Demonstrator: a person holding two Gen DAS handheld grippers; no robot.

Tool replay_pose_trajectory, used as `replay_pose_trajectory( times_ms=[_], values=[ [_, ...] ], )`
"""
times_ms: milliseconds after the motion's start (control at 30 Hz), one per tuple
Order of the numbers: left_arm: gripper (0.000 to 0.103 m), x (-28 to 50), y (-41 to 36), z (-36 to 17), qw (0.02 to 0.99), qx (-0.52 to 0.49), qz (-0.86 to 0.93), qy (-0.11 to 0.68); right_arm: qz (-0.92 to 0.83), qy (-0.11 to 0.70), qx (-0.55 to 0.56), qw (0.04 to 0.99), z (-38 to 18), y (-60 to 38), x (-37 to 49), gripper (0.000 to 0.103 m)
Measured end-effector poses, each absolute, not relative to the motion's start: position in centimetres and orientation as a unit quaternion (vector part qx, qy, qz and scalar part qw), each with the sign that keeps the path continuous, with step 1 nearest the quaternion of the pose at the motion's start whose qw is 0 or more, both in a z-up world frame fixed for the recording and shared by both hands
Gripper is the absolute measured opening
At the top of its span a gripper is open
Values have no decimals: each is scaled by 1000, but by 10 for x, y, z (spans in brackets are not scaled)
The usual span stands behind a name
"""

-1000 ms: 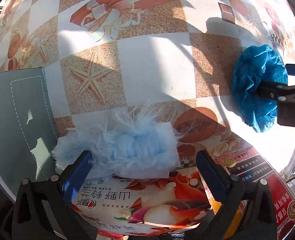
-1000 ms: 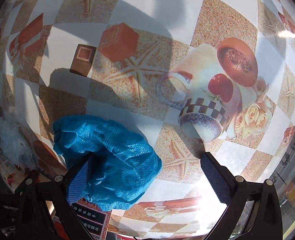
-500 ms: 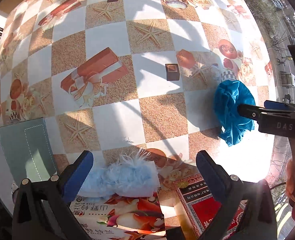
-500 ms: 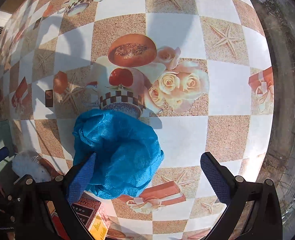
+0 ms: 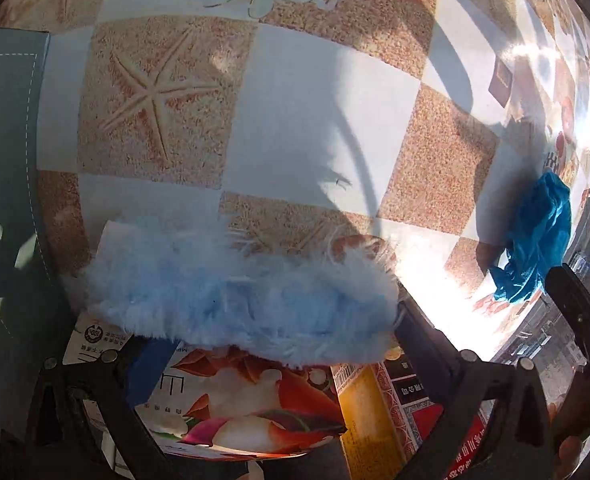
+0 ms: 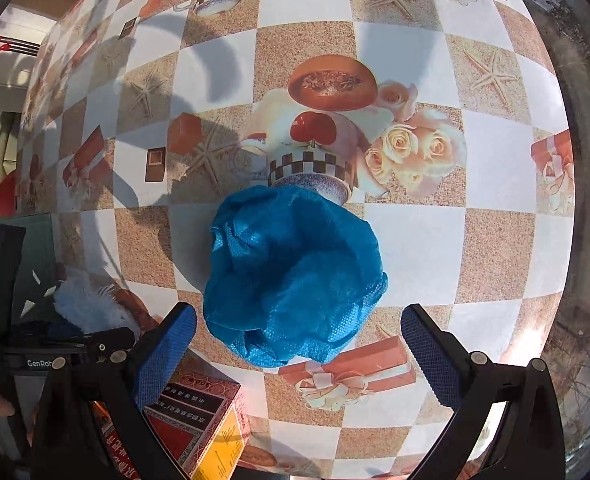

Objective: Organize soft objects
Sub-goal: 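Grasp the blue plastic bag with the right gripper while the left grasps the light blue fluffy item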

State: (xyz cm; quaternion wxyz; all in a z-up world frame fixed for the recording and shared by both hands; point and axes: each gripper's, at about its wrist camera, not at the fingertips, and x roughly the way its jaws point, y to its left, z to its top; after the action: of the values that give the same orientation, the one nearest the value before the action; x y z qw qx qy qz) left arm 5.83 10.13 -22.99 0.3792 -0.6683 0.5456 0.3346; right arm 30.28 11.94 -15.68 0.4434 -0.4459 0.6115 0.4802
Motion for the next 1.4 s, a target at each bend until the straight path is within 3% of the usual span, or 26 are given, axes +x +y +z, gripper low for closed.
replay_pose_trajectory(
  times_ms=[100,267,367,600,733,1100,1200,1267,1333,1367,1400],
  values=[
    [103,70,114,-221,423,-645,347,534,473,613,-432,463,-155,112,331,103],
    [103,106,133,-168,546,-514,374,546,455,624,-414,482,-155,106,346,103],
    [103,101,121,-163,533,-514,389,548,458,623,-419,477,-167,100,334,103],
    [103,80,92,-206,473,-528,416,570,450,594,-468,475,-202,98,303,103],
    [103,74,85,-226,464,-517,424,581,446,565,-490,491,-204,94,293,103],
    [103,63,67,-212,464,-514,426,583,455,563,-477,499,-207,116,298,103],
    [101,92,88,-229,458,-518,423,586,458,558,-481,498,-203,111,296,102],
    [92,97,94,-222,470,-506,424,586,462,552,-484,498,-198,108,295,88],
    [75,111,100,-210,489,-485,421,590,476,538,-485,498,-185,105,291,62],
    [60,122,106,-204,500,-473,417,594,483,534,-485,496,-181,104,289,43],
    [37,125,119,-193,509,-461,410,600,490,537,-482,490,-179,103,289,31]
  ],
)
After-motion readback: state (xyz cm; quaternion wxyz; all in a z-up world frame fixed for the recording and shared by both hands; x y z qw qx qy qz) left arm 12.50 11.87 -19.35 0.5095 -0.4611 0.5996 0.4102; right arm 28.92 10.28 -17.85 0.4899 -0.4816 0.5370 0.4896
